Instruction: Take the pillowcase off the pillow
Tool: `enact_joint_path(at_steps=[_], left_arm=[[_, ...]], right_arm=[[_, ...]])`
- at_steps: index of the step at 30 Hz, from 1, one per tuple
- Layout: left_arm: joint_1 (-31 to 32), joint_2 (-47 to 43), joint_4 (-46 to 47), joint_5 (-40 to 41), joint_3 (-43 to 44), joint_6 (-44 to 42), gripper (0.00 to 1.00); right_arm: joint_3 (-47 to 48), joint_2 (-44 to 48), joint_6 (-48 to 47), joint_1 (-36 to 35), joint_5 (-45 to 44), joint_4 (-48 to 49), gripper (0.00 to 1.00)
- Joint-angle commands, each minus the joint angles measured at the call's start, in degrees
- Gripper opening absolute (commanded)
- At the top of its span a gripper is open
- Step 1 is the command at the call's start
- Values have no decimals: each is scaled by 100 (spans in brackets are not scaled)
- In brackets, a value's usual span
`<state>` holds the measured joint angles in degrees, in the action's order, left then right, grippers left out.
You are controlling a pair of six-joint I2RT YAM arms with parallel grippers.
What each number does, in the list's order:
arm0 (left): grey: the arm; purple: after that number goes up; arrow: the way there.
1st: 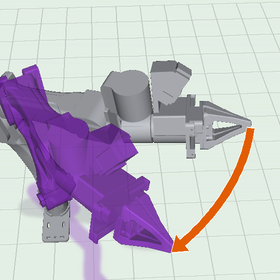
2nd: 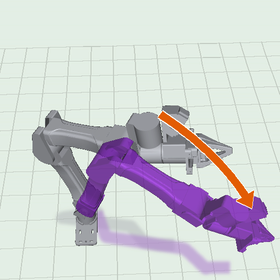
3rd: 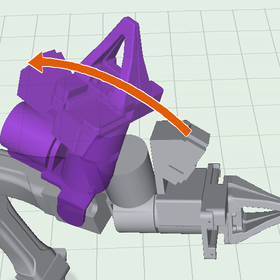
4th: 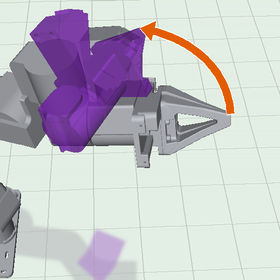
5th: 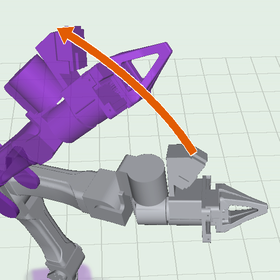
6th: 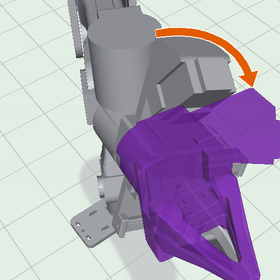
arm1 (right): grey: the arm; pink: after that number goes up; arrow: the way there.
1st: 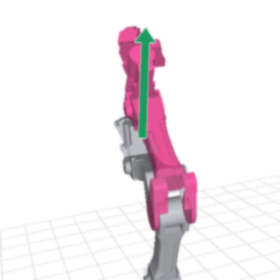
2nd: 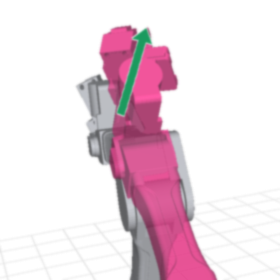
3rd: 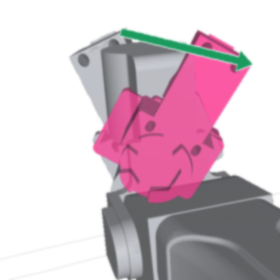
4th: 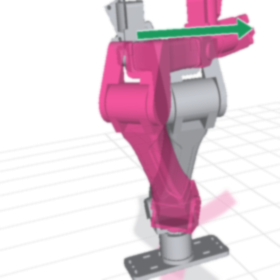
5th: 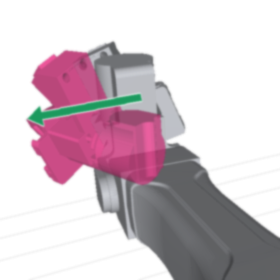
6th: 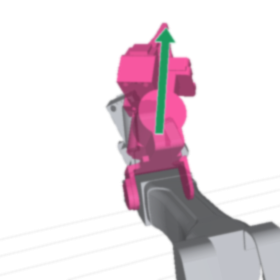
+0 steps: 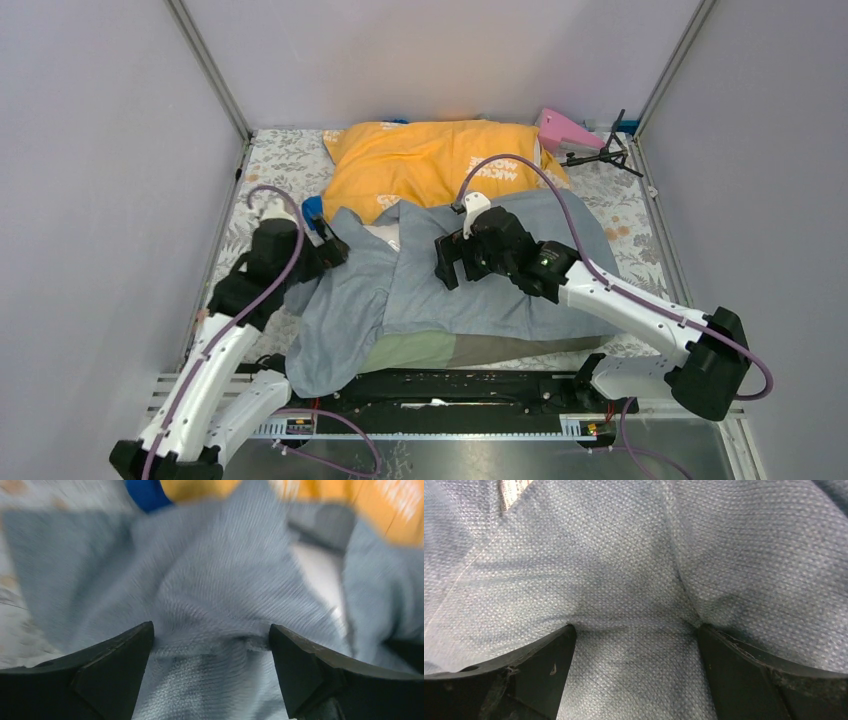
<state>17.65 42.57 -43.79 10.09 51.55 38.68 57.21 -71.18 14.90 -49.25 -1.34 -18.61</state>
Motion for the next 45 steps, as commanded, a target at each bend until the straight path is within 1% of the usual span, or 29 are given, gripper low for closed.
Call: enact_joint_path(at_steps=[1,2,3,4,6,8,9,10,11,12,13,16,20,23,25,26,30,31,32,33,34,35,36,37,39,42,43,45], left_arm=[[10,65,1098,-1964,-1056,426,93],[10,96,1315,-2140,-1307,543,92],[10,135,1528,-2237,-1529,642,89],[10,183,1709,-2283,-1708,702,87],[10,308,2092,-2309,-1982,788,74],[11,525,2509,-2354,-2143,838,53],[12,656,2687,-2405,-2159,855,42],[18,794,2868,-2469,-2135,860,27],[18,937,2976,-2483,-2051,856,14],[19,1090,3004,-2481,-1902,830,4],[18,1215,3004,-2473,-1695,781,0],[19,1484,2950,-2363,-885,666,0],[76,1719,3027,-2197,272,596,0],[246,1739,3021,-2103,1035,292,0],[298,1520,3025,-1812,1122,123,0],[300,1347,3027,-1620,1017,41,0],[300,707,2936,-616,57,-53,0],[300,591,2858,-466,-221,-25,0],[300,546,2790,-410,-458,4,0],[300,531,2759,-448,-715,38,0],[300,524,2813,-599,-971,43,0],[300,525,2919,-792,-1232,50,0],[300,534,3055,-952,-1508,85,0],[300,543,3168,-1193,-1810,121,0],[300,529,3262,-1264,-2099,188,0],[300,415,3164,-1196,-2197,315,6],[300,372,3086,-1095,-2170,349,11],[300,321,2526,-495,-1967,565,38]], right_arm=[[-439,-99,195,-23,-907,117,99],[-540,-105,236,-23,-986,247,96],[-626,-119,268,-19,-1046,377,89],[-680,-136,301,-22,-1082,491,78],[-727,-193,362,-15,-1171,664,48],[-655,-239,389,3,-1347,750,22],[-566,-261,387,24,-1453,754,12],[-460,-274,345,61,-1537,751,1],[-329,-262,300,118,-1604,739,0],[-189,-234,239,177,-1640,722,0],[62,-201,170,232,-1675,703,0],[773,-86,-95,425,-1758,640,0],[2021,-66,-293,622,-1640,567,0],[2694,-4,-353,618,-1351,559,0],[2778,203,-337,622,-1083,597,0],[2665,315,-315,617,-921,666,0],[1765,711,-320,620,-380,803,0],[1510,737,-322,619,-322,764,6],[1253,739,-323,622,-280,701,32],[1009,735,-321,619,-245,674,48],[781,726,-303,617,-207,599,78],[589,708,-274,619,-186,551,88],[419,696,-238,612,-170,513,93],[294,698,-202,617,-154,502,96],[99,729,-181,623,-107,506,98],[128,797,-242,617,-108,511,99],[177,804,-287,625,-129,511,100],[322,783,-432,621,-160,521,100]])
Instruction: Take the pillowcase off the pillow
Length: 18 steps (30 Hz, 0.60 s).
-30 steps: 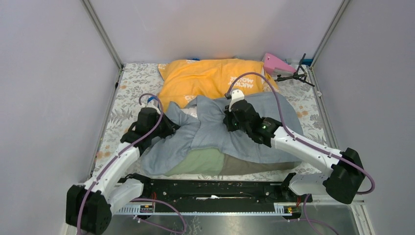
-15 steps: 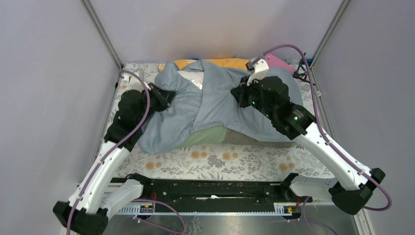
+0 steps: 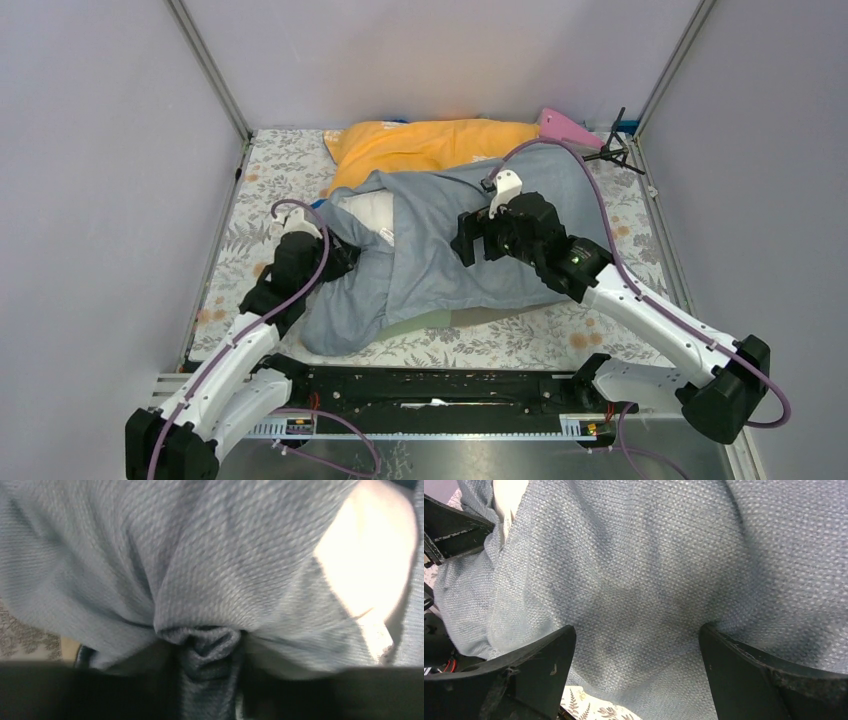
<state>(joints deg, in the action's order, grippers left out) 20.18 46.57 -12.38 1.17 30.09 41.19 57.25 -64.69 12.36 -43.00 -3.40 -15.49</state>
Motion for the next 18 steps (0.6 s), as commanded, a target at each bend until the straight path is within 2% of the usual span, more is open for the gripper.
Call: enact_joint_path(at_steps=[1,2,3,5,10,15,18], left_arm=[[47,-101,-858,691,310,398,55],[47,-132,-1085,938,441,433,66],[45,-162,-1289,1170,582,463,72],[47,-268,-1621,1492,860,458,76],[47,-692,-1811,1420,1240,261,77],[47,-808,-1796,699,1697,7,77],[47,-767,-1780,570,1982,-30,77]], right_arm=[[446,90,-234,-10,4,205,100],[594,-2,-256,-4,-22,177,100],[741,-92,-260,-4,-4,137,99],[994,-263,-195,-1,166,124,100],[1430,-839,70,-79,296,171,100],[2219,-1566,-453,-863,-927,-226,100],[2623,-1966,-599,-1146,-1264,-373,98]])
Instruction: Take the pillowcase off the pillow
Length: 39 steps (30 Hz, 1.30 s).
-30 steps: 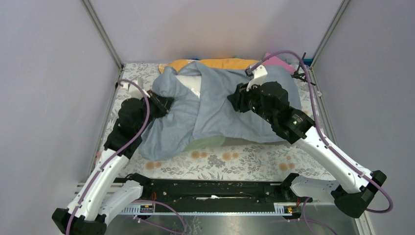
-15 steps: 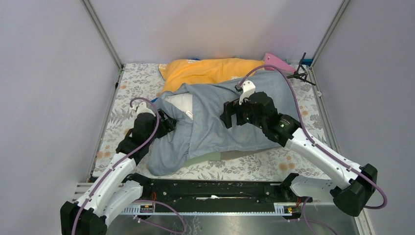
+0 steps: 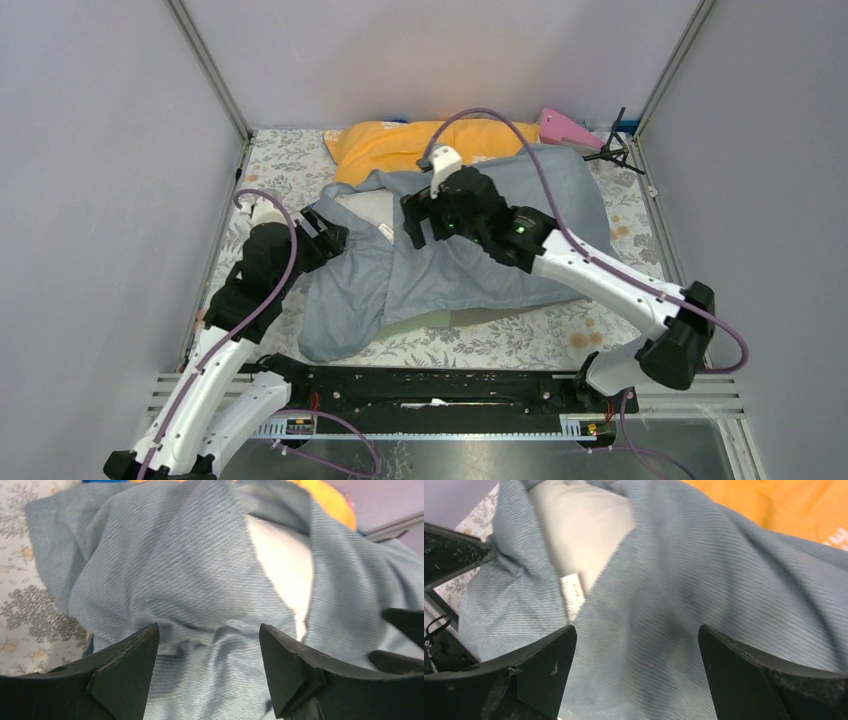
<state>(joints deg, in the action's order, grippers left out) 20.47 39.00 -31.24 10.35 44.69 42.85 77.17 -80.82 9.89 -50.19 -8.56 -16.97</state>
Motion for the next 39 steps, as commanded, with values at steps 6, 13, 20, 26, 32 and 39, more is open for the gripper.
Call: enact_joint_path(at_steps=[6,13,20,26,32,39], left_arm=[[19,284,449,-486,997,-260,76],[19,1093,1052,-1153,1285,-234,71],[14,2087,1297,-1506,1672,-83,58],[19,2341,1258,-1057,1825,-169,54],[19,2132,897,-701,1269,-277,35],[19,740,246,-613,-442,325,20]], right_arm=[[632,-601,-289,-483,-1090,-294,60],[-361,121,-176,-482,-1420,275,3],[-1041,655,-6,-482,-1265,704,0],[-1292,778,156,-482,-1142,1003,0],[-1317,903,141,-474,-1418,994,0],[-1641,1246,76,-292,-1815,1021,0]])
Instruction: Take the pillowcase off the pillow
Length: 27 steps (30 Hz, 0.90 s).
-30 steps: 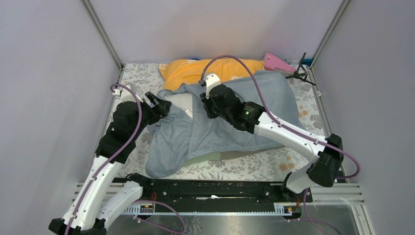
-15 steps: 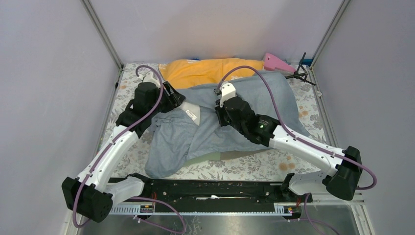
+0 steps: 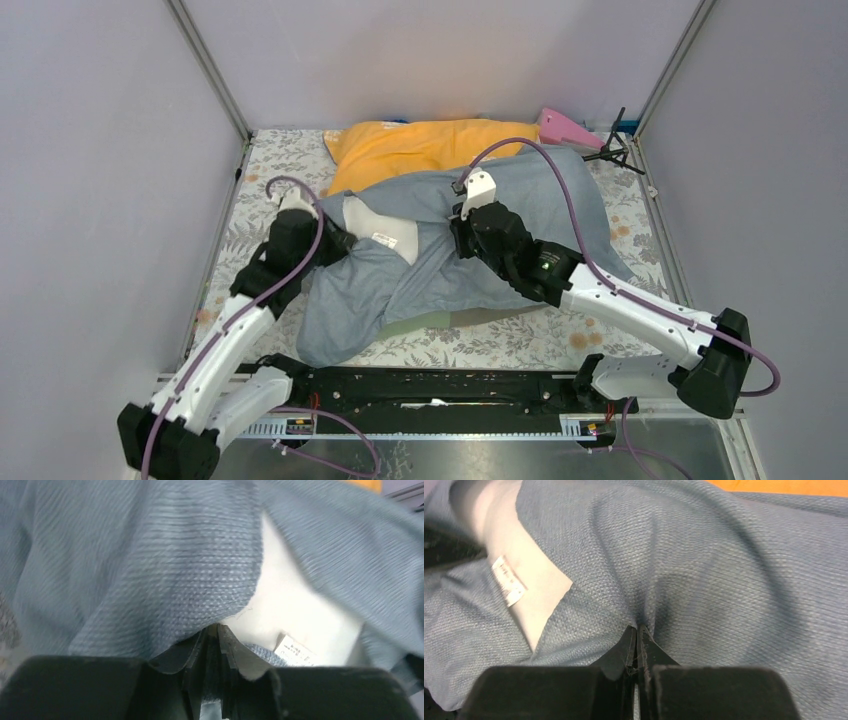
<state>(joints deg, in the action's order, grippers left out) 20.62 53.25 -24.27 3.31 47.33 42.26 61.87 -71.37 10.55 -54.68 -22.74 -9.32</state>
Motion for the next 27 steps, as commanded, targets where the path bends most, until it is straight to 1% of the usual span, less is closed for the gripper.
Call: enact_joint_path(at_steps=[1,4,6,9,11,14,17,18,19,21,22,24,27], left_arm=[[3,-882,-542,5,-932,476,19],[8,-1347,-1031,63,-1332,696,17],[47,-1548,-1324,394,-1392,1080,17],[56,-1597,-1877,1243,-1210,1588,21],[56,-1528,-1925,1485,-1134,1605,26],[56,-1401,-1777,1226,-802,1119,30],[56,-1377,-1746,1211,-287,703,34],[56,-1391,-1710,1211,-131,564,37],[56,-1419,-1624,1173,0,419,43],[56,-1442,-1312,868,153,118,57],[56,-1430,-1099,587,191,-44,62],[56,-1325,-659,55,249,-229,68],[56,-976,-396,-505,377,-270,70]], right_arm=[[-147,314,12,182,-402,269,0],[-311,377,-11,298,-417,385,0],[-417,412,-5,373,-424,465,0],[-498,420,54,459,-395,500,0],[-531,427,68,475,-337,497,0],[-568,447,31,484,-104,489,0],[-563,452,-32,484,249,476,0],[-564,457,-30,486,328,481,1],[-562,455,-21,484,387,487,2],[-549,457,-18,484,439,492,3],[-552,453,-11,484,452,504,3],[-534,455,-9,489,470,503,3],[-518,464,3,484,527,507,4]])
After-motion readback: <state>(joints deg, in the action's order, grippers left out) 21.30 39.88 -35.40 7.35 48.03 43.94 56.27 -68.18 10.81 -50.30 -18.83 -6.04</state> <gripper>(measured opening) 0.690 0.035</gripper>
